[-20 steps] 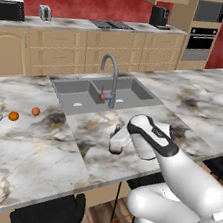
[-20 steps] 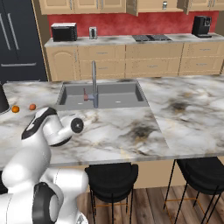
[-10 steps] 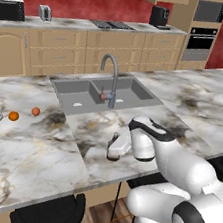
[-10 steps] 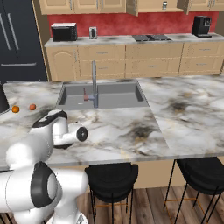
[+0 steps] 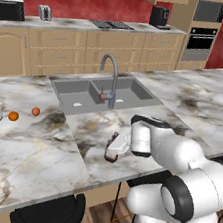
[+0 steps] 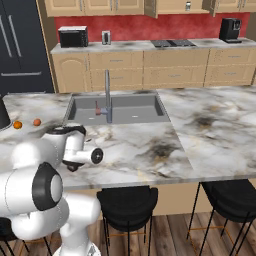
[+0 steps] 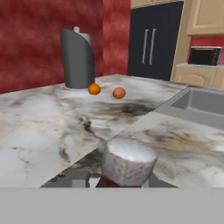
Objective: Move the ketchup and mayonnaise from the cabinet to the dining counter.
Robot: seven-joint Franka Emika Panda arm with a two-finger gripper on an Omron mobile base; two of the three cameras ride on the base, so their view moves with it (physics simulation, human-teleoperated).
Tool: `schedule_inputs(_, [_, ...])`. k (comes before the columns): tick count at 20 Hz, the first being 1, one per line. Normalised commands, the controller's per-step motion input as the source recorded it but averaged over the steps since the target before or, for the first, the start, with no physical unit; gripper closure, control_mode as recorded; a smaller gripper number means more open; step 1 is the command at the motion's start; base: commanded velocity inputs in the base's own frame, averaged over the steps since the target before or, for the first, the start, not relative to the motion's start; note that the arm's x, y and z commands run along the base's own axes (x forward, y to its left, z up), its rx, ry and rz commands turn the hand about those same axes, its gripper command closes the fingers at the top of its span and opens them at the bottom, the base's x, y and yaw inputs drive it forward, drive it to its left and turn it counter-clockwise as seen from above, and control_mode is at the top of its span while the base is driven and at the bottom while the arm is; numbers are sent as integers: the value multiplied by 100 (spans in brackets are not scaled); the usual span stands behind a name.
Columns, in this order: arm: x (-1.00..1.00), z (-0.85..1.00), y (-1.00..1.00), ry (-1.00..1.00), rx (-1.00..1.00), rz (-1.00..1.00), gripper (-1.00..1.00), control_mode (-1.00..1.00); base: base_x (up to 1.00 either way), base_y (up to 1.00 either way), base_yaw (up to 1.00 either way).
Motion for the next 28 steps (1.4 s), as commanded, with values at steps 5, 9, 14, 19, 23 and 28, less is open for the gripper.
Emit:
schedule_inputs(5, [21,-17,3,-6,0,0,100,-100,0,0,0])
schedule_inputs(9, [-1,-31,13,-10,-5,2,100,-100,0,0,0])
schedule_inputs(14, [-18,-43,24,-10,-11,3,100,-100,0,0,0])
schedule_inputs(19, [-19,-38,21,-11,-13,2,100,-100,0,0,0])
schedule_inputs(23, [-16,-35,11,-5,-6,0,100,-100,0,0,0])
schedule_inputs(28, [-28,-37,-2,-1,-1,-1,100,-100,0,0,0])
